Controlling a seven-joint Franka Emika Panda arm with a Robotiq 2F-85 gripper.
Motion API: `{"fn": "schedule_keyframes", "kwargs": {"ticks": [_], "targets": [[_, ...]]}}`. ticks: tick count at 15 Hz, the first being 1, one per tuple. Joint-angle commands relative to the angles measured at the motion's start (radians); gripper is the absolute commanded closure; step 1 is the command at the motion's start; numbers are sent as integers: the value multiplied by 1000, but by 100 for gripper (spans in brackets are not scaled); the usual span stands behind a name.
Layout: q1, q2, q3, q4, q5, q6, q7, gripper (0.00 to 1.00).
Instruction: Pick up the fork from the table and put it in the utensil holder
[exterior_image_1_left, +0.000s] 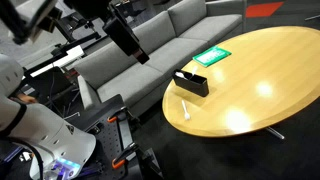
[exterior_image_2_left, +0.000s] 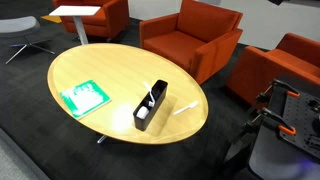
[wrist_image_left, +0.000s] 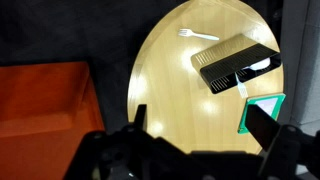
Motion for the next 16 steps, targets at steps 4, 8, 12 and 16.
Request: {"fn": "schedule_keyframes", "kwargs": {"ticks": [4, 8, 12, 16], "targets": [[-12, 6, 13, 1, 12, -4, -8, 0], [7, 20, 6, 2, 26, 11, -20, 0], [93, 93, 38, 3, 43, 127, -72, 0], [209, 259, 71, 2, 46, 351, -130, 0]]}}
